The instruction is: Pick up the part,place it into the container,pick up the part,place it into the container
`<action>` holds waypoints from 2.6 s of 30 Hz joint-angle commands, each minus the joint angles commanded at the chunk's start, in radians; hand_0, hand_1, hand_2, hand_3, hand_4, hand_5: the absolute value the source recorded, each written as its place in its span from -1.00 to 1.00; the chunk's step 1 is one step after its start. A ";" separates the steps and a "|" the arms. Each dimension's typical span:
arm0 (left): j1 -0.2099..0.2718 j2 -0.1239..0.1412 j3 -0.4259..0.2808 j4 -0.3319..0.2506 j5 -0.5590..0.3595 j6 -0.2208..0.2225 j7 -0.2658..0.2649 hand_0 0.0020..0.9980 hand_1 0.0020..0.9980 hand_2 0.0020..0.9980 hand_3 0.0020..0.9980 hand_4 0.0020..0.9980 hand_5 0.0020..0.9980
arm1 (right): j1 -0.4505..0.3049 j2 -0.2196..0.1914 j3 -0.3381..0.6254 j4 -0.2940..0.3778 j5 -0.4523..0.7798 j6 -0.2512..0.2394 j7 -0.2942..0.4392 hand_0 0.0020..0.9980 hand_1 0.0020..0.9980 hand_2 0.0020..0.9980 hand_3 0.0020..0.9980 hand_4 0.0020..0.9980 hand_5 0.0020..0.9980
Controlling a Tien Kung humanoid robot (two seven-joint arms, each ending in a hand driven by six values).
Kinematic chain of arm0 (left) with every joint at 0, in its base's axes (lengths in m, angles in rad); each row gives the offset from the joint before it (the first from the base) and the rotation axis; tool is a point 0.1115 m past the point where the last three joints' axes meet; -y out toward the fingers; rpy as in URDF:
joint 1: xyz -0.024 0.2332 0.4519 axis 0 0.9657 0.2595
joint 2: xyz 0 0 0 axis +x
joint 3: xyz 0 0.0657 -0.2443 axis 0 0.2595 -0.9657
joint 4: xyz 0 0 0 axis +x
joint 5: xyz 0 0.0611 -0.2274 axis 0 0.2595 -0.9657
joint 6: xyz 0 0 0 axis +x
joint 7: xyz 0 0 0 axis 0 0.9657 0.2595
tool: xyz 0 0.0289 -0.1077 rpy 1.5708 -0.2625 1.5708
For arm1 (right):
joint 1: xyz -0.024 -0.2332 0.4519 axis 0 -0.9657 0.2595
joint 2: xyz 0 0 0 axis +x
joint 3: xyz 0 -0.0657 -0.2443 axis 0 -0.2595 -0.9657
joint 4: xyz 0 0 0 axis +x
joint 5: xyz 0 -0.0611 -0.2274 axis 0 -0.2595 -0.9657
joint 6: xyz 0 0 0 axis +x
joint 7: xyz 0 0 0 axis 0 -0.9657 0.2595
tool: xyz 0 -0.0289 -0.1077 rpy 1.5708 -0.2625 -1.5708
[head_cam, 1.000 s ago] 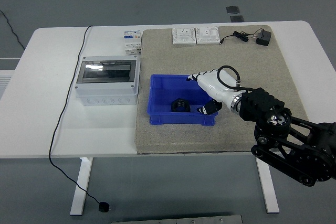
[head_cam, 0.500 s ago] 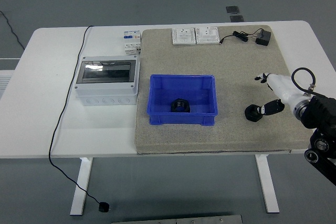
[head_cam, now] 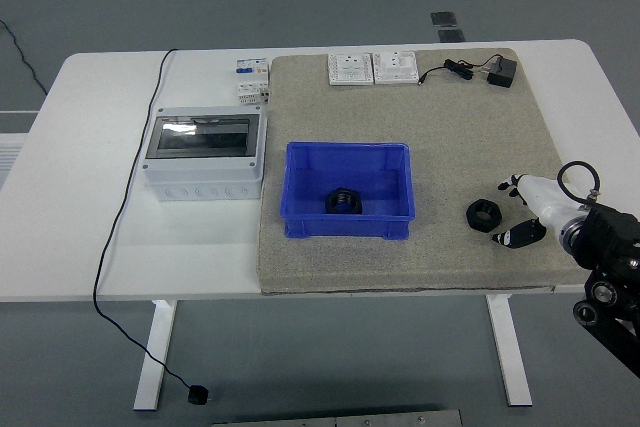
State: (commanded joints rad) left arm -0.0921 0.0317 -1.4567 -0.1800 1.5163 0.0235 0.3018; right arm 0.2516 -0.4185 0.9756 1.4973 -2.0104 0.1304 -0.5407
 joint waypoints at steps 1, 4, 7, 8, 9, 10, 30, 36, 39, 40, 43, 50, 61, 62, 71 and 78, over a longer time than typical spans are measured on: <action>0.000 0.000 0.000 0.000 0.000 0.000 0.000 0.46 0.15 0.18 0.37 0.44 0.48 | 0.001 -0.001 -0.002 0.002 0.007 -0.003 0.003 0.32 0.37 0.51 0.55 0.76 -0.57; 0.000 0.001 0.001 0.000 -0.001 0.000 0.000 0.46 0.15 0.18 0.37 0.44 0.48 | 0.008 -0.001 -0.011 0.007 0.028 -0.014 0.012 0.32 0.37 0.51 0.55 0.76 -0.57; 0.000 0.000 0.000 0.000 0.001 0.000 0.000 0.46 0.15 0.18 0.37 0.44 0.48 | 0.019 0.003 -0.026 -0.003 0.038 -0.021 0.012 0.28 0.29 0.43 0.49 0.74 -0.55; 0.000 0.000 -0.001 0.000 0.001 0.000 0.000 0.46 0.15 0.18 0.37 0.44 0.48 | 0.022 0.005 -0.031 -0.008 0.038 -0.021 0.011 0.28 0.29 0.43 0.49 0.74 -0.55; -0.001 0.000 -0.001 0.000 0.002 0.000 -0.001 0.46 0.15 0.18 0.37 0.44 0.48 | 0.025 0.008 -0.037 -0.016 0.037 -0.021 0.009 0.28 0.29 0.43 0.49 0.74 -0.55; -0.001 0.000 -0.001 0.000 0.002 0.000 -0.001 0.46 0.15 0.18 0.37 0.44 0.48 | 0.028 0.011 -0.043 -0.022 0.038 -0.022 0.008 0.28 0.29 0.43 0.49 0.74 -0.55; -0.002 0.001 -0.001 0.000 0.004 0.001 -0.006 0.46 0.15 0.18 0.37 0.44 0.47 | 0.051 0.029 -0.090 -0.078 -0.055 -0.105 0.031 -0.27 -0.12 0.03 0.14 0.09 -0.80; -0.002 0.000 -0.006 0.000 0.009 0.002 -0.013 0.46 0.15 0.18 0.37 0.43 0.47 | 0.064 0.012 -0.098 -0.073 -0.080 -0.106 0.037 -0.30 -0.11 0.04 0.15 0.05 -0.86; -0.001 0.001 -0.006 0.000 0.008 0.003 -0.016 0.46 0.15 0.18 0.37 0.43 0.46 | 0.095 -0.011 -0.098 -0.024 -0.053 -0.144 0.065 -0.32 -0.09 0.06 0.16 0.05 -0.86; -0.001 0.001 -0.007 0.000 0.009 0.003 -0.017 0.46 0.15 0.18 0.37 0.43 0.46 | 0.109 -0.015 -0.096 -0.006 -0.046 -0.158 0.077 -0.32 -0.09 0.06 0.16 0.05 -0.86; -0.001 0.002 -0.009 0.000 0.013 0.004 -0.019 0.46 0.15 0.17 0.37 0.43 0.47 | 0.158 -0.016 -0.098 0.051 -0.050 -0.204 0.115 -0.27 -0.06 0.07 0.16 0.06 -0.85; -0.002 0.005 -0.015 0.000 0.026 0.003 -0.020 0.46 0.15 0.17 0.37 0.43 0.47 | 0.299 0.036 -0.211 0.096 0.039 -0.269 0.239 -0.17 0.02 0.10 0.17 -0.24 -0.41; -0.005 0.008 -0.013 0.000 0.021 0.013 -0.037 0.46 0.14 0.16 0.38 0.45 0.48 | 0.437 0.164 -0.440 -0.123 0.122 -0.243 0.305 -0.09 0.04 0.11 0.17 0.11 -0.76; -0.006 0.008 -0.012 0.000 0.020 0.013 -0.038 0.46 0.14 0.16 0.38 0.45 0.48 | 0.439 0.172 -0.446 -0.143 0.125 -0.245 0.308 -0.09 0.04 0.11 0.17 0.11 -0.76; -0.003 0.010 -0.009 0.000 0.015 0.016 -0.044 0.45 0.13 0.15 0.38 0.47 0.49 | 0.455 0.201 -0.488 -0.209 0.160 -0.215 0.304 0.12 0.19 0.28 0.24 0.51 -0.33; -0.002 0.010 -0.010 0.000 0.016 0.017 -0.045 0.45 0.12 0.15 0.38 0.47 0.49 | 0.464 0.220 -0.500 -0.251 0.165 -0.199 0.283 0.21 0.34 0.42 0.30 0.62 -0.15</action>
State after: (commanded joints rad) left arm -0.0944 0.0418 -1.4662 -0.1800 1.5325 0.0401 0.2566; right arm 0.7154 -0.1984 0.4755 1.2461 -1.8458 -0.0686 -0.2573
